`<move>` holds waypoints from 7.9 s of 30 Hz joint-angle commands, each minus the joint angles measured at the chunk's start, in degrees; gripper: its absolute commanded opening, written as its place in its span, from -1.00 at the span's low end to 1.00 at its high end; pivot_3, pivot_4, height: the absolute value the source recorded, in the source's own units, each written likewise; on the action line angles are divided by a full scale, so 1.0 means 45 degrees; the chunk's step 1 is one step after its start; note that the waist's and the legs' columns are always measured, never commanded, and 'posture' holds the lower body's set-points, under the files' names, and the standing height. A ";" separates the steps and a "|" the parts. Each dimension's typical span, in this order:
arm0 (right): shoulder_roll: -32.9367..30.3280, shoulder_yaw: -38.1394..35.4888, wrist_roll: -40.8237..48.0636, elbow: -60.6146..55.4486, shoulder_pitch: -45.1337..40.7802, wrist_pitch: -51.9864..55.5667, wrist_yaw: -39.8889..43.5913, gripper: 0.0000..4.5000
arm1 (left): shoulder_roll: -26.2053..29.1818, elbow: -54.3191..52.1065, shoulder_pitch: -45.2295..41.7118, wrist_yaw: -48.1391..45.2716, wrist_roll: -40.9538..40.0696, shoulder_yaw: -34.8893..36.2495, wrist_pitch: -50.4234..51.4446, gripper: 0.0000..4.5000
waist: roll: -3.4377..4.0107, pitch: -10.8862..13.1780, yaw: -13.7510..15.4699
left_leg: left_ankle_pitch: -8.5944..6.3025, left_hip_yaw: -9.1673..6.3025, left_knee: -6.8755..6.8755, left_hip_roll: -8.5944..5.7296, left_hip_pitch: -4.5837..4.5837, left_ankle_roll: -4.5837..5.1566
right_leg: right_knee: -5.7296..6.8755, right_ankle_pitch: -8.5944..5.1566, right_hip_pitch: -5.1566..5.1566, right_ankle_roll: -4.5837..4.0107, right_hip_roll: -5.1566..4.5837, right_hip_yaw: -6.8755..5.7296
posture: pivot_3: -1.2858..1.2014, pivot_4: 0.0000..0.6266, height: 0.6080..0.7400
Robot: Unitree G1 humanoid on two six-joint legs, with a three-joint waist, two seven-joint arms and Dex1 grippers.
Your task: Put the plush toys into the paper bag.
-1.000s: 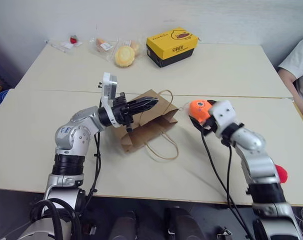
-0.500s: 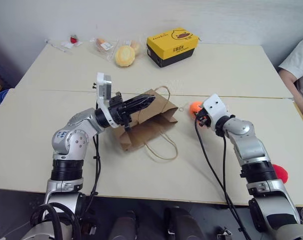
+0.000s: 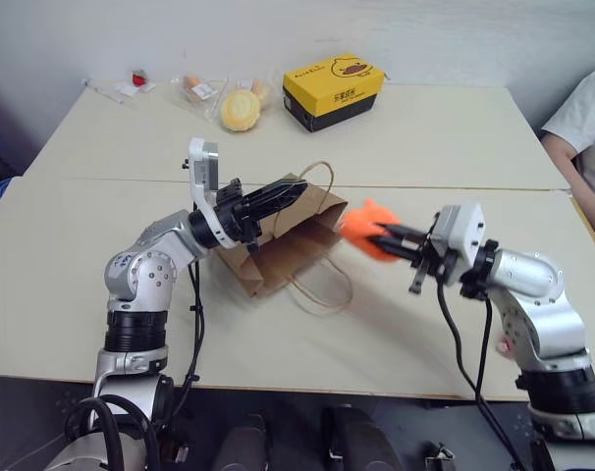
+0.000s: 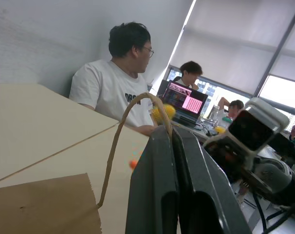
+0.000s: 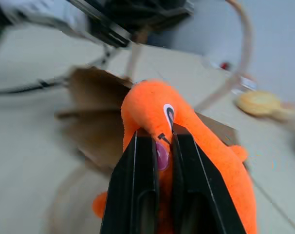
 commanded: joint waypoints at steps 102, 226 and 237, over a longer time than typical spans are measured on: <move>-0.2340 -0.8430 -0.0264 0.1522 1.0759 0.2640 -0.3346 -0.03 | -0.0049 -0.0011 -0.0216 -0.1524 -0.0062 -0.0846 0.0754 -1.00 | 0.0001 0.0014 0.0349 | 0.0017 0.0018 -0.0218 -0.0008 0.0222 -0.0012 | -0.0105 -0.0013 0.0193 -0.0021 0.0011 0.0029 | 0.03 -0.52 1.00; 0.0483 -0.2913 1.8605 -0.2810 0.2857 0.6503 -1.4953 -1.00 | 0.0065 0.0190 -0.1360 0.0000 -0.2615 0.0848 0.1958 -1.00 | -0.0050 0.0017 0.0039 | 0.0002 -0.0023 -0.0047 -0.0001 -0.0025 0.0042 | -0.0055 -0.0002 0.0007 0.0000 -0.0002 -0.0009 | 0.03 -0.52 1.00; -0.0466 -0.4773 1.8605 -0.0486 -0.2525 0.7335 -1.4559 -1.00 | -0.0122 0.2415 -0.2579 0.0495 -0.0987 0.1287 -0.0806 -1.00 | -0.0048 0.0019 0.0024 | 0.0001 -0.0019 -0.0041 -0.0003 -0.0026 0.0044 | -0.0059 0.0002 0.0006 0.0007 -0.0003 -0.0011 | 0.03 -0.52 1.00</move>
